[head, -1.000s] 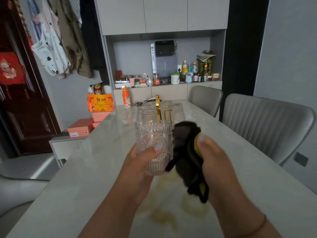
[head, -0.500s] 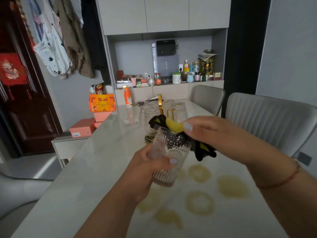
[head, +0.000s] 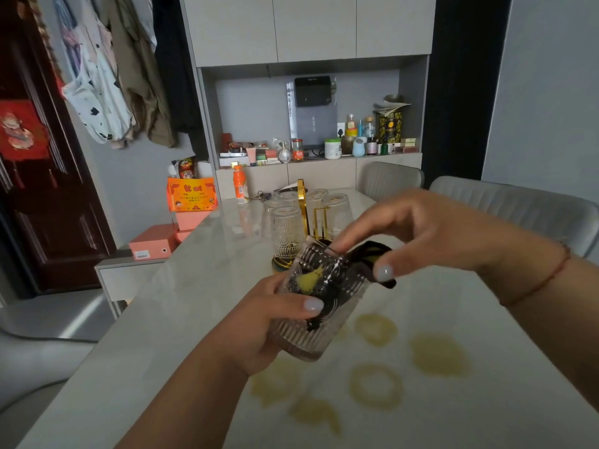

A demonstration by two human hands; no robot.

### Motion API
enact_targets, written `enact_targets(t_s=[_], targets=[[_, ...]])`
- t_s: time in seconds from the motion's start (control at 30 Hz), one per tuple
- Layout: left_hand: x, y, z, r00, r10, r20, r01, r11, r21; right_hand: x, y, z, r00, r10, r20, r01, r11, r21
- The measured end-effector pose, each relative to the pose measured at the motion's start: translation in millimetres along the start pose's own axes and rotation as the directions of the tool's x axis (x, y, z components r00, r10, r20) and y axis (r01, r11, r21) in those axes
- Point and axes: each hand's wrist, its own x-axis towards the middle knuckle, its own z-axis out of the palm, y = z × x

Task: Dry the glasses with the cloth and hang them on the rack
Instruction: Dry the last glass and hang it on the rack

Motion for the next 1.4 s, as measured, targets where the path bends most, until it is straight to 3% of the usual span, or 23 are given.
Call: enact_targets(t_s=[0.13, 0.27, 0.47, 0.57, 0.63, 0.7, 0.9, 0.97, 1.1, 1.17, 1.27, 1.33, 1.4], targets=[[2.3, 3.1, -1.6, 0.998, -0.039, 0.056, 0.042, 0.998, -0.045, 2.8, -4.8, 12.4, 0.979, 0.085, 0.183, -0.032, 0.962, -0.272], [5.8, 2.2, 5.9, 0.988, -0.078, 0.132, 0.082, 0.996, -0.023, 11.2, -7.8, 30.3, 0.944, 0.127, 0.303, -0.046, 0.964, -0.261], [3.6, -2.3, 2.7, 0.968, -0.084, 0.235, 0.117, 0.984, -0.131, 10.3, 1.4, 38.8, 0.971, 0.130, 0.203, -0.106, 0.986, -0.127], [-1.6, -6.1, -0.3, 0.978, -0.187, 0.090, 0.204, 0.948, -0.244, 6.3, 6.5, 41.8, 0.991, 0.085, 0.102, -0.062, 0.976, -0.211], [-4.5, -11.4, -0.3, 0.953, -0.304, 0.005, 0.293, 0.914, -0.280, 1.7, 11.5, 44.1, 0.998, 0.069, -0.005, -0.066, 0.922, -0.382], [-5.2, -17.2, 2.1, 0.928, -0.371, -0.038, 0.345, 0.893, -0.289, 1.0, 14.3, 48.0, 0.997, -0.049, -0.056, 0.009, 0.823, -0.568], [-3.8, -22.9, 7.5, 0.899, -0.409, -0.159, 0.343, 0.880, -0.328, 3.0, 15.2, 47.8, 0.992, -0.096, 0.086, 0.123, 0.506, -0.854], [-2.3, -22.4, 6.4, 0.906, -0.363, -0.218, 0.284, 0.902, -0.326, 4.3, 11.2, 46.8, 0.991, -0.045, 0.130, 0.136, 0.474, -0.870], [0.7, -19.3, 11.9, 0.917, -0.227, -0.328, 0.146, 0.956, -0.254, 14.0, 14.5, 43.8, 0.979, 0.145, 0.145, 0.044, 0.543, -0.838], [1.1, -20.3, 13.9, 0.906, -0.156, -0.394, 0.098, 0.982, -0.164, 15.8, 13.4, 41.6, 0.972, 0.207, 0.107, -0.051, 0.639, -0.768], [1.6, -24.3, 13.8, 0.894, -0.013, -0.447, 0.021, 1.000, 0.012, 13.2, 11.4, 37.9, 0.951, 0.239, 0.196, -0.153, 0.915, -0.374], [2.3, -29.7, 13.1, 0.887, 0.079, -0.455, -0.043, 0.995, 0.089, 12.4, 11.6, 36.4, 0.950, 0.217, 0.224, -0.196, 0.974, -0.110], [2.7, -34.5, 15.1, 0.857, 0.172, -0.485, -0.088, 0.978, 0.191, 12.0, 14.0, 37.4, 0.947, 0.260, 0.191, -0.283, 0.953, 0.107]])
